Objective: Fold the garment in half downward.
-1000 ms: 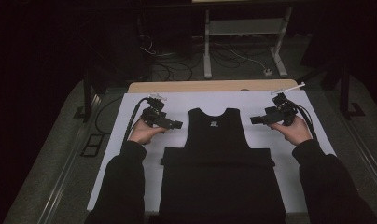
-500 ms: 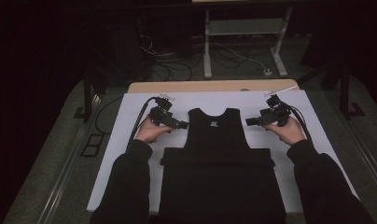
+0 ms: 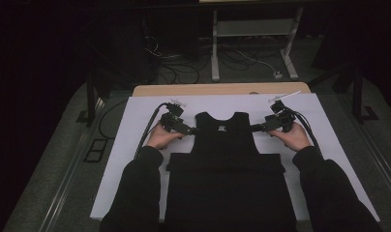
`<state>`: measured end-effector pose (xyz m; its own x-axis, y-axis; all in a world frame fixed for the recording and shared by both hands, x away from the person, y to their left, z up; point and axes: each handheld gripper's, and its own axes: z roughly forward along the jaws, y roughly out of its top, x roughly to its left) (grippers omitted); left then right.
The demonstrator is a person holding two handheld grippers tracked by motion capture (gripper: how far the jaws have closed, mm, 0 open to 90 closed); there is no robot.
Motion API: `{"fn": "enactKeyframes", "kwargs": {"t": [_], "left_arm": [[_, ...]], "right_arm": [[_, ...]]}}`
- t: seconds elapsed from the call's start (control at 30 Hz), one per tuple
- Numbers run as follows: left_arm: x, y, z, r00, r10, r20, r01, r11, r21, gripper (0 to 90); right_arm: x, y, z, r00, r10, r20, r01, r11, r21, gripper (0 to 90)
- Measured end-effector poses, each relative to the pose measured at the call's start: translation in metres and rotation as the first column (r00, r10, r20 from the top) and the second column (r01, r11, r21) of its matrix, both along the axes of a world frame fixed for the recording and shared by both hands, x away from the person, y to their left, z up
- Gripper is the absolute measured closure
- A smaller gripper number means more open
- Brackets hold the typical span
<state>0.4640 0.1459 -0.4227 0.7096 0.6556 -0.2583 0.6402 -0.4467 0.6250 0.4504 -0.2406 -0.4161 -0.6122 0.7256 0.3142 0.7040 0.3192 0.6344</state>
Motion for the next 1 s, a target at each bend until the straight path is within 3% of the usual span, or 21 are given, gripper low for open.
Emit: {"fn": "enactKeyframes", "kwargs": {"t": [0.3,0.47,0.8,1.0], "left_arm": [[0.001,-0.004,-0.005,1.0,0.009,-0.003,-0.009,1.0,-0.002,0.0],[0.0,-0.006,-0.009,1.0,-0.001,-0.008,0.001,0.9999,0.01,0.0],[0.0,-0.013,-0.015,0.9996,0.004,-0.028,-0.004,0.9999,-0.01,0.5],[-0.002,-0.018,-0.017,0.9999,0.015,0.002,-0.015,0.9989,0.043,11.6]], "right_arm": [[0.004,0.016,-0.007,0.9997,0.024,-0.01,-0.024,0.9996,-0.011,0.5],[0.003,0.023,-0.009,0.9991,0.042,0.004,-0.042,0.9988,-0.026,5.9],[0.004,0.028,-0.016,0.9989,0.047,-0.001,-0.047,0.9986,-0.024,9.3],[0.004,0.03,-0.018,0.9993,0.037,-0.001,-0.037,0.9985,-0.041,14.2]]}}
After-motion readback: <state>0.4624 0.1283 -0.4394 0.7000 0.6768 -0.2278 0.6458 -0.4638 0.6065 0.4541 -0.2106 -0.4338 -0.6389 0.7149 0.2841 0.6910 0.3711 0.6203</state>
